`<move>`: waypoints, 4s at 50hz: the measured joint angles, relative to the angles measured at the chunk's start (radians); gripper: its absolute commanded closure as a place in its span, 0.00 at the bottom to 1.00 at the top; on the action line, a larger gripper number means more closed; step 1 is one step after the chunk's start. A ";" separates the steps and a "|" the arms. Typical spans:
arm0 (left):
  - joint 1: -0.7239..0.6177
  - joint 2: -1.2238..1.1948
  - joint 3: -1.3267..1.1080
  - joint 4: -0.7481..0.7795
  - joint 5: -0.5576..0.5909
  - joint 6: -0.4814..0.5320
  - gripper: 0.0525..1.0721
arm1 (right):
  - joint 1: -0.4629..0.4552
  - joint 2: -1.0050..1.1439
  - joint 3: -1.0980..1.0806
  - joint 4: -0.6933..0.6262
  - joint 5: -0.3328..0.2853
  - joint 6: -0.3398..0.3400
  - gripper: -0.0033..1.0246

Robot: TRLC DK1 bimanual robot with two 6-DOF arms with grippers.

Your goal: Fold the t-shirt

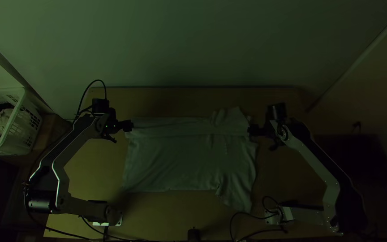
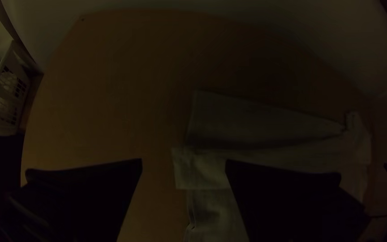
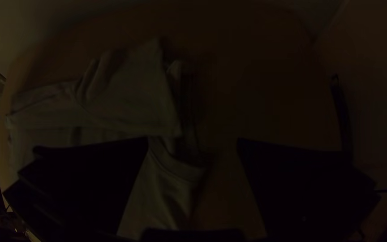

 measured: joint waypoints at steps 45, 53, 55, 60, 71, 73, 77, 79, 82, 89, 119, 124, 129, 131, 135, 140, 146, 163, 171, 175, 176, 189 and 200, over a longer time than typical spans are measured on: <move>0.006 -0.513 -0.182 -0.455 0.014 0.264 0.04 | 0.162 -0.447 -0.299 -0.418 -0.115 0.202 0.09; 0.006 -0.515 -0.182 -0.500 0.014 0.267 0.04 | 0.163 -0.365 -0.321 -0.430 -0.199 0.230 0.09; 0.006 -0.515 -0.182 -0.514 0.014 0.267 0.04 | 0.169 -0.340 -0.321 -0.430 -0.208 0.233 0.09; 0.007 -0.515 -0.182 -0.526 0.014 0.267 0.04 | 0.193 -0.264 -0.321 -0.431 -0.211 0.237 0.09; 0.010 -0.515 -0.182 -0.525 0.014 0.267 0.04 | 0.284 -0.119 -0.315 -0.451 -0.212 0.239 0.09; 0.010 -0.514 -0.182 -0.525 0.014 0.267 0.04 | 0.294 -0.098 -0.314 -0.454 -0.212 0.239 0.09; 0.010 -0.510 -0.182 -0.525 0.014 0.267 0.04 | 0.307 -0.061 -0.314 -0.458 -0.212 0.239 0.09; 0.010 -0.508 -0.182 -0.524 0.014 0.267 0.04 | 0.313 -0.043 -0.313 -0.458 -0.212 0.239 0.13; 0.010 -0.505 -0.182 -0.524 0.014 0.267 0.04 | 0.320 -0.018 -0.310 -0.458 -0.212 0.239 0.22; 0.011 -0.504 -0.182 -0.522 0.014 0.267 0.04 | 0.349 0.023 -0.294 -0.437 -0.212 0.239 0.78; -0.019 -0.488 -0.219 -0.633 0.014 0.396 0.04 | 0.363 -0.015 -0.280 -0.348 -0.212 0.255 0.97; -0.032 -0.479 -0.269 -0.676 0.014 0.444 0.04 | 0.358 -0.017 -0.280 -0.348 -0.212 0.255 0.97; -0.037 -0.463 -0.311 -0.690 0.014 0.473 0.04 | 0.356 -0.018 -0.280 -0.349 -0.212 0.256 0.97; -0.047 -0.459 -0.323 -0.690 0.014 0.472 0.04 | 0.354 -0.018 -0.280 -0.349 -0.212 0.256 0.97; -0.093 -0.466 -0.352 -0.690 0.014 0.472 0.04 | 0.351 -0.018 -0.280 -0.349 -0.212 0.256 0.97; -0.157 -0.475 -0.390 -0.684 0.006 0.472 0.04 | 0.351 -0.018 -0.280 -0.350 -0.212 0.262 0.97; -0.195 -0.459 -0.420 -0.658 -0.024 0.464 0.04 | 0.351 -0.018 -0.280 -0.351 -0.212 0.262 0.97; -0.277 -0.311 -0.424 -0.595 -0.077 0.428 0.04 | 0.351 -0.018 -0.280 -0.350 -0.212 0.263 0.97; -0.304 -0.256 -0.424 -0.580 -0.080 0.419 0.06 | 0.331 -0.018 -0.280 -0.349 -0.212 0.263 0.97; -0.315 -0.240 -0.424 -0.557 -0.080 0.418 0.10 | 0.322 -0.018 -0.280 -0.348 -0.212 0.262 0.97; -0.318 -0.235 -0.424 -0.551 -0.080 0.415 0.16 | 0.319 -0.018 -0.280 -0.349 -0.212 0.262 0.97; -0.355 -0.212 -0.417 -0.523 -0.102 0.404 0.97 | 0.282 -0.018 -0.280 -0.348 -0.212 0.262 0.97; -0.292 -0.198 -0.384 -0.508 -0.084 0.409 0.97 | 0.224 -0.021 -0.274 -0.367 -0.215 0.251 0.97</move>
